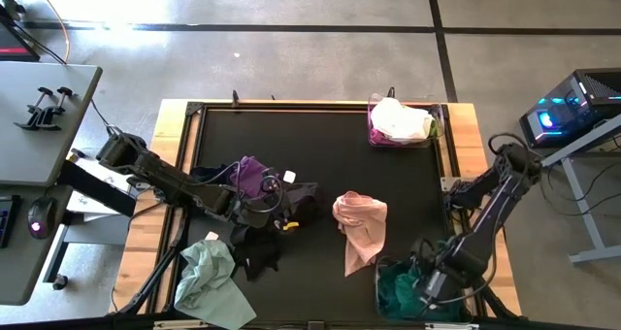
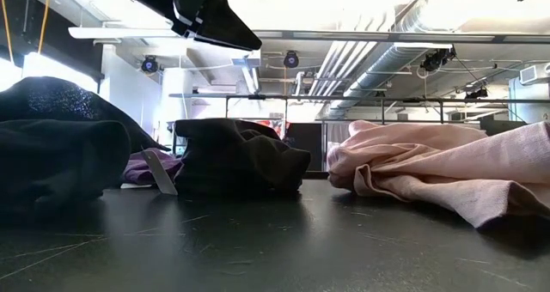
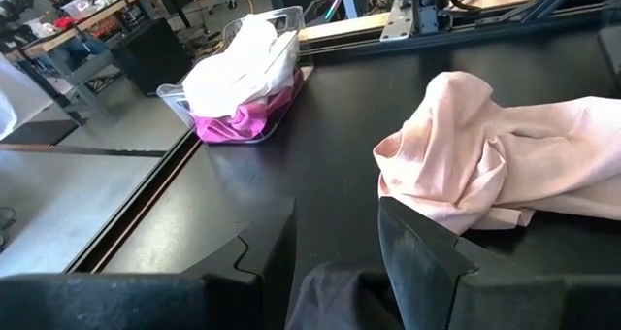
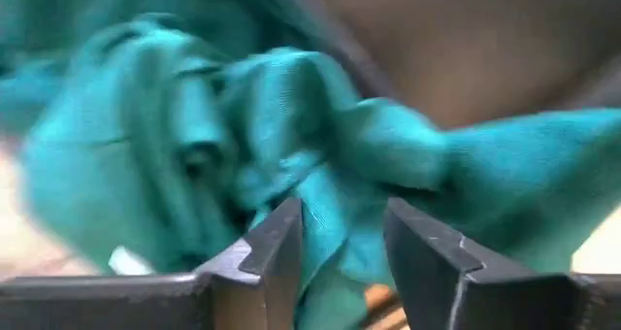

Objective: Sort towels by color in basket
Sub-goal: Put the dark green towel into the bottom transparent bin

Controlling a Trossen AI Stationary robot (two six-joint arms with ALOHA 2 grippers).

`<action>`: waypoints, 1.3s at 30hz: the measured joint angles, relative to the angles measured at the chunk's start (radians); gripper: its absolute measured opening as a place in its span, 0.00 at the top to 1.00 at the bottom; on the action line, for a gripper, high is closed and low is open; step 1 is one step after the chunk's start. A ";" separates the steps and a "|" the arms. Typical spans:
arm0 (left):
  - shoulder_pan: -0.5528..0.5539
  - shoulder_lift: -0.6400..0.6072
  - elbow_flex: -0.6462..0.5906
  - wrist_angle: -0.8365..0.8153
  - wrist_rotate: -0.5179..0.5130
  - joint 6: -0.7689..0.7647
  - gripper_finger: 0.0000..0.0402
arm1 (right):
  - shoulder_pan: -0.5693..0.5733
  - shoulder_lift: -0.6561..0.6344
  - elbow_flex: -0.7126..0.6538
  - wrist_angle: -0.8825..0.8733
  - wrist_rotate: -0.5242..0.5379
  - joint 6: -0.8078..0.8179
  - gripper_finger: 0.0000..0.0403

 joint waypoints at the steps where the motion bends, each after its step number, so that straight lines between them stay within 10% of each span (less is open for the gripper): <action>1: 0.000 0.000 0.000 0.000 0.000 0.000 0.67 | 0.006 0.001 0.000 -0.021 -0.002 0.020 0.67; 18: 0.000 0.000 0.000 -0.001 0.000 -0.008 0.67 | -0.001 0.131 -0.001 0.232 -0.035 -0.224 0.81; 31: 0.000 0.000 0.000 -0.001 0.000 -0.005 0.67 | 0.025 0.114 0.313 -0.143 0.052 0.017 0.90; 39: 0.002 0.000 0.000 0.001 0.000 -0.005 0.67 | 0.061 0.119 0.218 -0.359 -0.029 0.217 0.99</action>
